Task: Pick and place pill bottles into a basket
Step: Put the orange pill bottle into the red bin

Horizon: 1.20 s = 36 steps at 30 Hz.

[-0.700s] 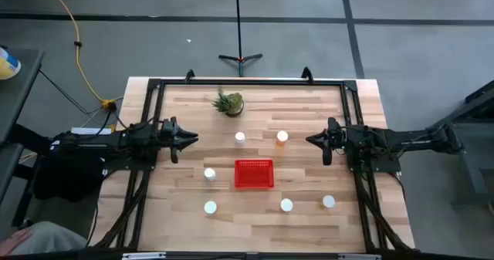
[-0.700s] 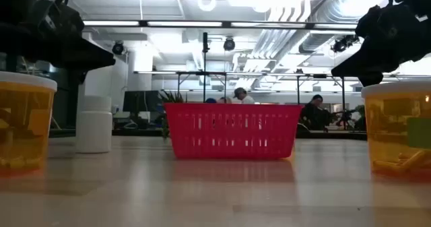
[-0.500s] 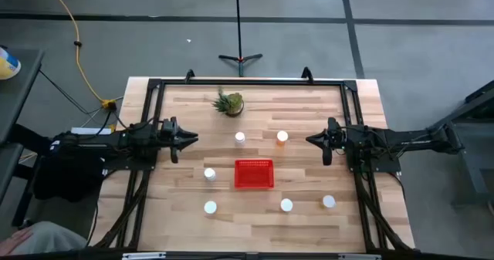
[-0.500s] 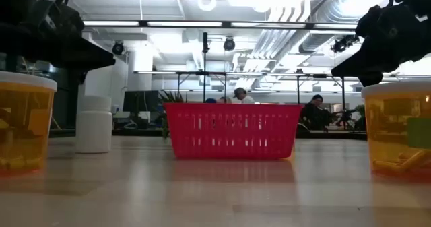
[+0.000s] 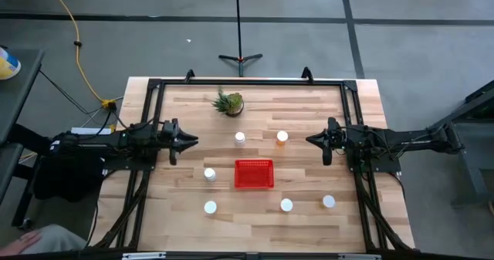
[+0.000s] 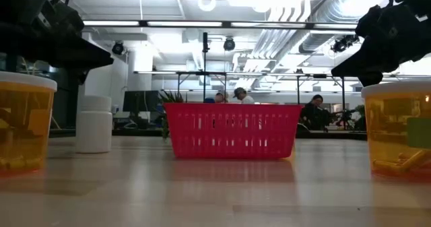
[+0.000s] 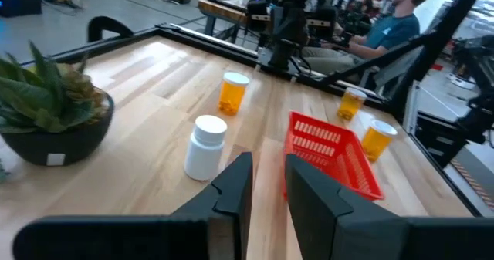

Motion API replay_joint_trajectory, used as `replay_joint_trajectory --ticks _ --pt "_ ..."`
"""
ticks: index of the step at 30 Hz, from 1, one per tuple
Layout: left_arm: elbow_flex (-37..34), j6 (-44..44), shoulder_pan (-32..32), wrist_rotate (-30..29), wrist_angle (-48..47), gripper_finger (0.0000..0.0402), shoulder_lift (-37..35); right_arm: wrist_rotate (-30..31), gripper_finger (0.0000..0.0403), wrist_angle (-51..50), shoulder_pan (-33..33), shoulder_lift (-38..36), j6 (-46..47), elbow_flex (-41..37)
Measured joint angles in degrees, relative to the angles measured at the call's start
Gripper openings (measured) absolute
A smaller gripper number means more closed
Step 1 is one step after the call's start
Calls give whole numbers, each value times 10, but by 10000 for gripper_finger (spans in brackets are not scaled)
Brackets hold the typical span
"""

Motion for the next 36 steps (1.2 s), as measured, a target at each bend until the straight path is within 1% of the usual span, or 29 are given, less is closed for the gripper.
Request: replay_joint_trajectory --ticks 4,12,15,20,23,25,27,30,32,36 --pt "0 15 0 6 0 115 0 0 0 -1 0 0 0 0" --pt "0 15 0 -30 3 115 0 16 0 3 0 0 -6 0" --pt "2 15 0 -35 0 115 0 9 0 4 0 0 -23 0" --pt "12 16 0 -51 -9 115 0 -7 1 0 0 1 -25 0" --pt "14 17 0 -53 -7 115 0 -9 1 -10 -1 1 -9 0" --pt "14 15 0 -53 -8 115 0 -22 7 -23 -8 1 7 3" --pt "14 12 0 -53 -8 115 0 -40 22 -57 -20 5 18 22" --pt "14 11 0 -55 -9 115 0 -47 61 -106 -42 22 7 75" --pt "14 11 0 -56 -9 115 0 -43 94 -135 -60 40 -9 120" --pt "14 11 0 -56 -18 115 0 -43 169 -232 -99 100 -42 202"
